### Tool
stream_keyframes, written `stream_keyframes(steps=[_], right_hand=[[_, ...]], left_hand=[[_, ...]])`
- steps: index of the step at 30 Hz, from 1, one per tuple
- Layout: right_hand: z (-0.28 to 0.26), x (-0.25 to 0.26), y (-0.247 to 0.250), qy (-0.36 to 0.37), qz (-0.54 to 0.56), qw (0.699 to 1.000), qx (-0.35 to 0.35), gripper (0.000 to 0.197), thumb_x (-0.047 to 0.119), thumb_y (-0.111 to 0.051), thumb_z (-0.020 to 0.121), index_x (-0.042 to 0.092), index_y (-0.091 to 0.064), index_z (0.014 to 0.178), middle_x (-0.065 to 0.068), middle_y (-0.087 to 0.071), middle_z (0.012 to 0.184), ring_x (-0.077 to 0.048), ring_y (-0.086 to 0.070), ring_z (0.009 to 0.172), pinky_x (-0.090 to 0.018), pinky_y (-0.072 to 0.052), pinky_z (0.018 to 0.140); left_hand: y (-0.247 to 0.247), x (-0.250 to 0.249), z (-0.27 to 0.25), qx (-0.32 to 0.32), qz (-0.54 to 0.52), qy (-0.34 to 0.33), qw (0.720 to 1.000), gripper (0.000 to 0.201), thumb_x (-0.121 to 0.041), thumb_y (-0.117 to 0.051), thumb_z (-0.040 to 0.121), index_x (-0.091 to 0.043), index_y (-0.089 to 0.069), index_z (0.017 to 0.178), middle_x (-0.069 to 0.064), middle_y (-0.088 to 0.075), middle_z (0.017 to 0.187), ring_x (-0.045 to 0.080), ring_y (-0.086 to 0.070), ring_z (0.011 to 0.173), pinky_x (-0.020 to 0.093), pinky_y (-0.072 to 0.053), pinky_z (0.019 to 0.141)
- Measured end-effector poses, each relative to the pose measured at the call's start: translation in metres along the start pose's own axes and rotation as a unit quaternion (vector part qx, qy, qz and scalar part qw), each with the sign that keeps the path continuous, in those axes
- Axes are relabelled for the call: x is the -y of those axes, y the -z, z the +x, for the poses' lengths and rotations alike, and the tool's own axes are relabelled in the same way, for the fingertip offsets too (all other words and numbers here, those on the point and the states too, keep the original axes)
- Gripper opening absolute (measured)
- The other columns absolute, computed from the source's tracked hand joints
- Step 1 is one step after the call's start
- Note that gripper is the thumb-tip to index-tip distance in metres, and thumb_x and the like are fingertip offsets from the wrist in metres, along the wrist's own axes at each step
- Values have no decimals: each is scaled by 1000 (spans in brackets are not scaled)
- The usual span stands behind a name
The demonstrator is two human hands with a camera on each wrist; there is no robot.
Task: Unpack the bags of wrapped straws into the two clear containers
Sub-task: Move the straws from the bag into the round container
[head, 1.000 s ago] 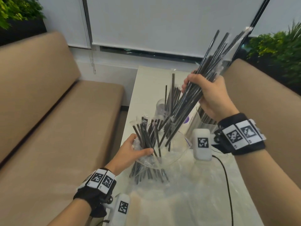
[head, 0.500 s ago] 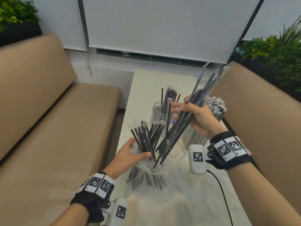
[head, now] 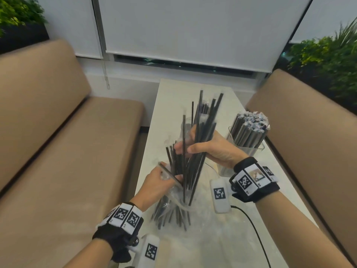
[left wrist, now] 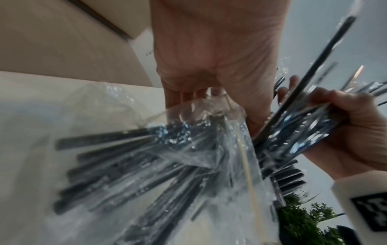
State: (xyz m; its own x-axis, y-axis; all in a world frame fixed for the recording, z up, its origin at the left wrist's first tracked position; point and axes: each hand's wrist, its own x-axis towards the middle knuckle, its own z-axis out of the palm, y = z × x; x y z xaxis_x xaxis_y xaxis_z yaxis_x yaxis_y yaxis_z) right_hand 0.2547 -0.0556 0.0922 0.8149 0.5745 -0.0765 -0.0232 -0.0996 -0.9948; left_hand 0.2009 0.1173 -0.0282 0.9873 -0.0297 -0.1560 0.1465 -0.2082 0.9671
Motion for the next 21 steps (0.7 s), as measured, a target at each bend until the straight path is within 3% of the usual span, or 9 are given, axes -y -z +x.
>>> stream_keyframes(steps=[2, 5, 8, 11, 14, 16, 19, 21], right_hand=[[2, -5, -6, -6, -42, 999, 7, 21, -17, -60, 81, 0, -52, 88, -25, -71, 104, -27, -72, 91, -31, -56, 82], [1, -8, -15, -16, -97, 995, -6, 17, -12, -64, 82, -16, -63, 97, -11, -75, 91, -13, -71, 86, -16, -53, 78], [-1, -10, -20, 8, -117, 993, -27, 7, -7, -68, 80, -7, -68, 87, -13, -73, 85, -11, -69, 82, -14, -51, 79], [0, -14, -20, 1, -107, 994, -12, 11, -8, -67, 81, -6, -69, 91, -14, -74, 89, -13, -69, 85, -19, -53, 83], [2, -20, -19, -14, -86, 996, 7, 20, -6, -69, 80, 0, -67, 99, -16, -73, 95, -19, -68, 92, -35, -54, 93], [3, -21, -22, -21, -88, 996, 22, 29, -5, -71, 79, 11, -65, 102, -8, -73, 90, -15, -68, 91, -32, -54, 91], [4, -21, -28, -20, -111, 994, 7, 33, -3, -74, 79, 16, -64, 104, 0, -70, 83, -10, -68, 85, -23, -52, 82], [5, -18, -28, 0, -103, 994, -27, 25, -3, -71, 80, 9, -66, 100, -3, -68, 80, -16, -66, 80, -28, -53, 81]], left_hand=[[-4, -2, 3, -6, 3, 10, 1000, 21, -41, -73, 74, -32, -60, 89, -19, -65, 85, 15, -64, 93, 35, -52, 84], [-6, -7, 5, -18, 25, 18, 999, 35, -46, -64, 74, -42, -53, 108, -14, -63, 107, 9, -60, 98, 36, -49, 92], [-6, -9, 4, -11, 24, 15, 1000, 29, -41, -64, 82, -55, -47, 101, -17, -60, 107, -10, -52, 86, 25, -46, 79], [-4, -12, 1, -9, 16, 19, 1000, 28, -34, -64, 87, -57, -48, 94, -20, -62, 105, -10, -55, 83, 19, -46, 71], [-3, -20, -2, -9, 33, 41, 999, 25, -42, -57, 83, -45, -54, 107, -5, -71, 104, 8, -59, 66, 27, -46, 58], [-3, -21, 0, -1, 38, 35, 999, 44, -50, -47, 75, -34, -55, 115, 2, -71, 97, 11, -53, 57, 28, -41, 53], [-2, -26, 2, 8, 38, 43, 998, 40, -36, -47, 80, -20, -54, 115, 4, -65, 87, 18, -55, 63, 31, -43, 58], [-2, -28, 0, 3, 30, 49, 998, 35, -35, -57, 82, -17, -55, 112, 7, -67, 96, 24, -65, 80, 37, -51, 69]])
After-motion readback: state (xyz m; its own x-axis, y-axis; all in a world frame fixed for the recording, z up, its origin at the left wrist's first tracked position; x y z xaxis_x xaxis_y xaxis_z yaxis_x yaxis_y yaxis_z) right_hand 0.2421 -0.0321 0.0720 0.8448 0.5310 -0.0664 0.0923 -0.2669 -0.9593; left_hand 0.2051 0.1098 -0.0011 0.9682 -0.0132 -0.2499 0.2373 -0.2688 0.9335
